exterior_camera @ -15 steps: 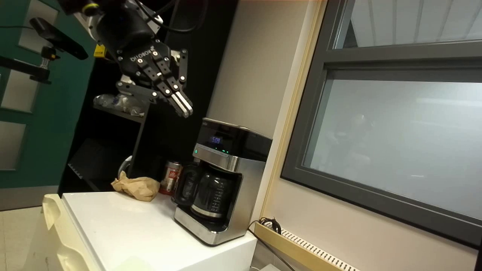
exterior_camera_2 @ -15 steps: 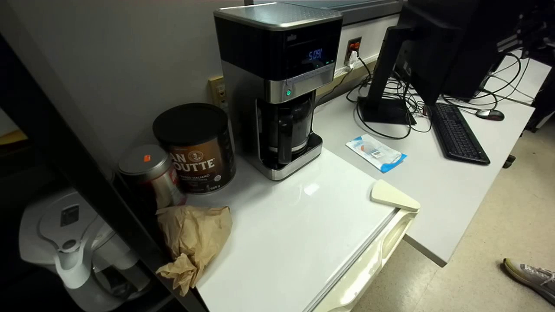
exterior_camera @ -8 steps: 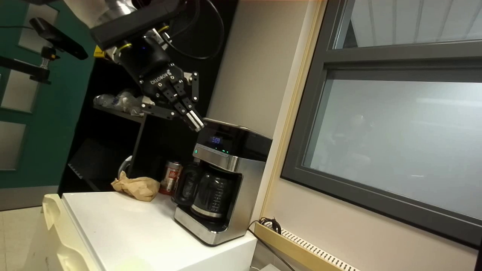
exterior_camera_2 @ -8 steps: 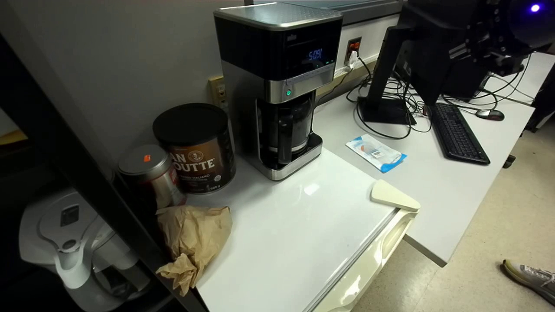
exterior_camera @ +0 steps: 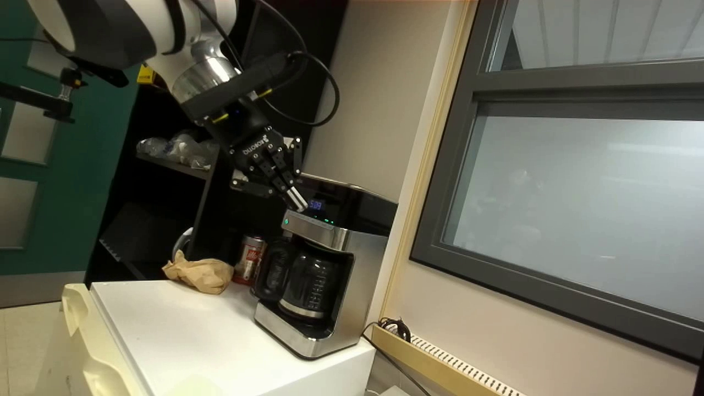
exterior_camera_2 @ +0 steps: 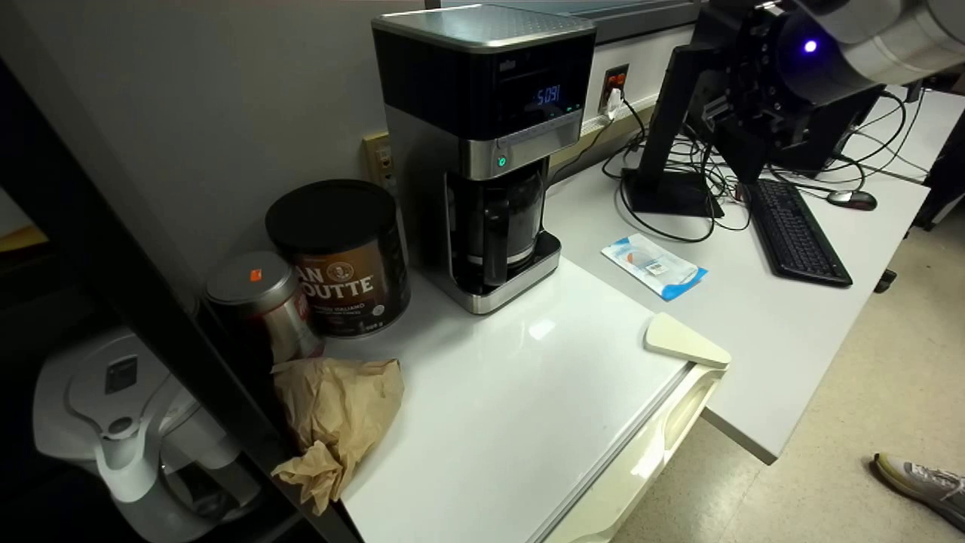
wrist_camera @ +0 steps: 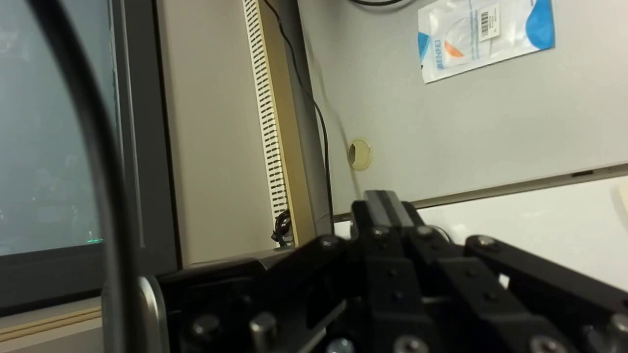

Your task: Press the button on the coffee machine

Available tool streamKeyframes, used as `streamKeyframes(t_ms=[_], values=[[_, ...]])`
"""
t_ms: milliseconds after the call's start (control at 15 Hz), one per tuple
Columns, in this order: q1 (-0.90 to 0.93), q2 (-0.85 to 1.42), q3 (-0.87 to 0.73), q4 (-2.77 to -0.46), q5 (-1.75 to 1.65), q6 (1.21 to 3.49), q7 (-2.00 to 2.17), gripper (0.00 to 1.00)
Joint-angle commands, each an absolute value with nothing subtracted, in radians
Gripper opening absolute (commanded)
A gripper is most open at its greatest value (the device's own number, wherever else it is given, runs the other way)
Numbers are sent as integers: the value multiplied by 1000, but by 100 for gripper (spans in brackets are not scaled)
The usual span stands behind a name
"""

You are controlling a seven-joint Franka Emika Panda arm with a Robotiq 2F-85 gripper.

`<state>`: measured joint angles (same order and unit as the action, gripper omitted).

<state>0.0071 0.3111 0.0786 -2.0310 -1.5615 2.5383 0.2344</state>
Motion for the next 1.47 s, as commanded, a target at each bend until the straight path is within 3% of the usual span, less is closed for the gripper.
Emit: streamKeyframes(t_ms=[0,1400], values=[[23,408,70,-1915,-1588,2565,236,3],[62,683,70,-1552,-1514,2564,131,2]])
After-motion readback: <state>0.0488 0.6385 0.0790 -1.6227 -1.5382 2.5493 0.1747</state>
